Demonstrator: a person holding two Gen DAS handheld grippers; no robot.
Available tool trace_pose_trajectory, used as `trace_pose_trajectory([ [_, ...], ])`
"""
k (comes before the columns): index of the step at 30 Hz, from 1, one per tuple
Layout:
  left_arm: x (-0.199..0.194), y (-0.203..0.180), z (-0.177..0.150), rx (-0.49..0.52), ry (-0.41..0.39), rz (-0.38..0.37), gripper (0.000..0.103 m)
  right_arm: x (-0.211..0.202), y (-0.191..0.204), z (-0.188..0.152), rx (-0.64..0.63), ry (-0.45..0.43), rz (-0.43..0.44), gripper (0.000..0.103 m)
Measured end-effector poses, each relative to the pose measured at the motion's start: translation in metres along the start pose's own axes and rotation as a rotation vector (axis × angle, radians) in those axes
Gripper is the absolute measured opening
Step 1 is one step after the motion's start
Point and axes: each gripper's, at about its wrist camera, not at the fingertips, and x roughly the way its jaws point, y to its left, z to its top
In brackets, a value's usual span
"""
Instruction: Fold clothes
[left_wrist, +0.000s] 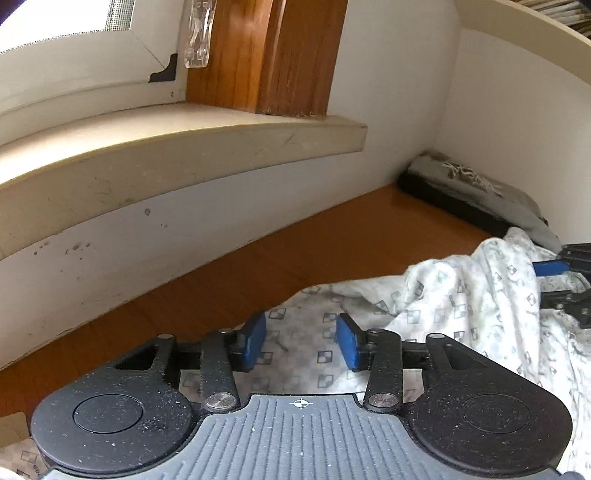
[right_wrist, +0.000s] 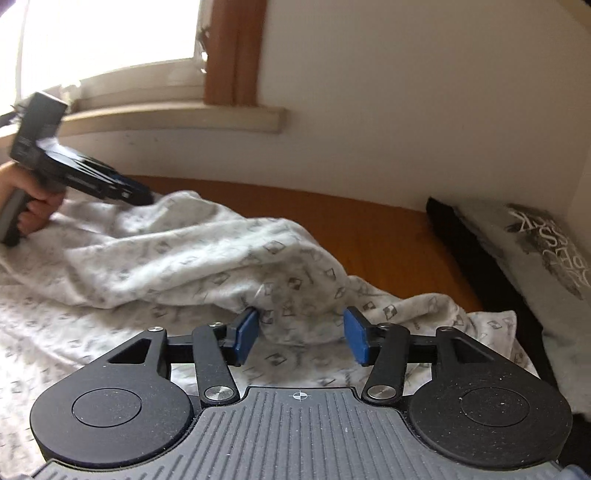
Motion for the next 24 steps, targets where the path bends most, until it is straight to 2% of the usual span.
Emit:
trace_pose_trajectory([
  [5, -0.001, -0.002, 0.001, 0.025, 0.005, 0.009, 0.050, 0.016, -0.005, -0.008, 0.001, -0.017, 0.016, 0.055],
  [10, 0.000, -0.004, 0.001, 0.036, 0.011, 0.007, 0.055, 0.014, -0.012, -0.009, 0.043, -0.031, 0.037, 0.056],
  [19, 0.000, -0.010, 0.001, 0.068, 0.018, 0.017, 0.060, 0.010, -0.005, -0.011, 0.003, -0.079, 0.023, 0.055],
  [21, 0.000, -0.010, 0.001, 0.069, 0.015, 0.026, 0.058, 0.007, -0.008, -0.012, 0.016, -0.106, 0.022, 0.055],
  [24, -0.002, -0.004, 0.003, -0.018, 0.023, -0.028, 0.044, 0.005, -0.010, -0.013, 0.031, -0.118, 0.025, 0.055],
])
